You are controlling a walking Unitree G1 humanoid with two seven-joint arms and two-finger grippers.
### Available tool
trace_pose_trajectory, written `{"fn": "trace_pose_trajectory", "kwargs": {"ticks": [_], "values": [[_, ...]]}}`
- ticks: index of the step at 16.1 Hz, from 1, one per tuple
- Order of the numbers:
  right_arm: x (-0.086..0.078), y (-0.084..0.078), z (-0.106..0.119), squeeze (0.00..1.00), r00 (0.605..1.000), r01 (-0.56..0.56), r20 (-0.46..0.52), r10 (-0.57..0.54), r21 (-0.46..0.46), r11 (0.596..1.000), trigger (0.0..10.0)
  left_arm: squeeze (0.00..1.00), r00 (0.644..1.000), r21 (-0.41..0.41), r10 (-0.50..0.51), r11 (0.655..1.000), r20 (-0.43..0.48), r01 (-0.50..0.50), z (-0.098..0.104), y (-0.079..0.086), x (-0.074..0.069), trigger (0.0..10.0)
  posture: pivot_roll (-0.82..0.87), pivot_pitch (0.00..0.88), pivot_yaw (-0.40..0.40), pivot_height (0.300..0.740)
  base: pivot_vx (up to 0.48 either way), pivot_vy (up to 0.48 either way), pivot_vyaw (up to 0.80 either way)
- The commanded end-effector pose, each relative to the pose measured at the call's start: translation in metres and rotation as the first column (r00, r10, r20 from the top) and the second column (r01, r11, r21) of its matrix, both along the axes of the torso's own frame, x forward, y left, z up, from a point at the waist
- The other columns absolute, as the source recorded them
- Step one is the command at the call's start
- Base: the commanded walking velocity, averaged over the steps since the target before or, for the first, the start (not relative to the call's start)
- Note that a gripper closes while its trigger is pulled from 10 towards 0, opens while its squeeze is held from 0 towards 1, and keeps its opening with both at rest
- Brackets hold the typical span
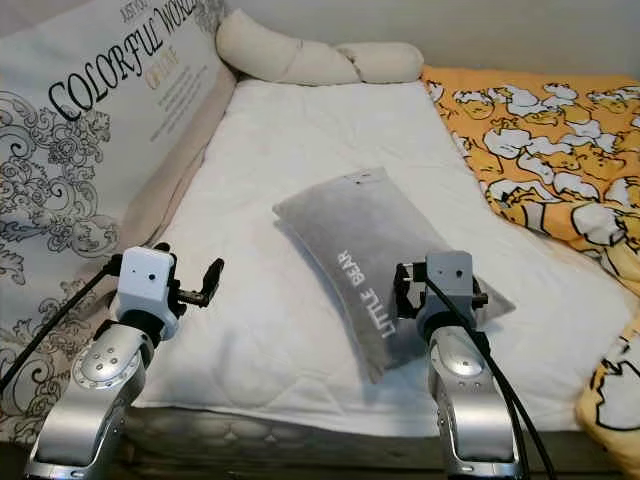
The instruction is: Clean up the room
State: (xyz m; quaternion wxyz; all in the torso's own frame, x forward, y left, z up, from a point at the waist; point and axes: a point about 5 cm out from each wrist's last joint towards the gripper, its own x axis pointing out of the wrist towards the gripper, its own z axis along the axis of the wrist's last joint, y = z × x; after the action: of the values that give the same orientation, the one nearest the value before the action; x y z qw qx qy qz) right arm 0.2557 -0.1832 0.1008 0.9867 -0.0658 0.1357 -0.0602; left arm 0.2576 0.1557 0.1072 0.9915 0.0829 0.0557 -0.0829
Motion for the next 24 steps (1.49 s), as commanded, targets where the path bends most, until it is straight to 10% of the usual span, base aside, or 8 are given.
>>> {"fn": "trace_pose_trajectory", "kwargs": {"ticks": [1, 24], "values": [[0.0009, -0.003, -0.0002, 0.0, 1.0, 0.013, 0.0, -0.013, -0.006, 1.0, 10.0, 0.0, 1.0, 0.009, -0.002, 1.0, 0.011, 0.002, 0.0019, -0.0006, 0.0034, 10.0, 0.01, 0.0, 0.009, 0.74, 0.0, 0.0, 0.0], [0.0065, -0.0102, -0.001, 0.06, 1.0, 0.026, -0.003, -0.026, 0.012, 1.0, 10.0, 0.0, 0.998, 0.024, -0.06, 0.998, -0.009, 0.06, -0.0001, -0.0076, 0.0059, 10.0, 0.01, 0.0, 0.018, 0.74, 0.109, 0.0, 0.1]]}}
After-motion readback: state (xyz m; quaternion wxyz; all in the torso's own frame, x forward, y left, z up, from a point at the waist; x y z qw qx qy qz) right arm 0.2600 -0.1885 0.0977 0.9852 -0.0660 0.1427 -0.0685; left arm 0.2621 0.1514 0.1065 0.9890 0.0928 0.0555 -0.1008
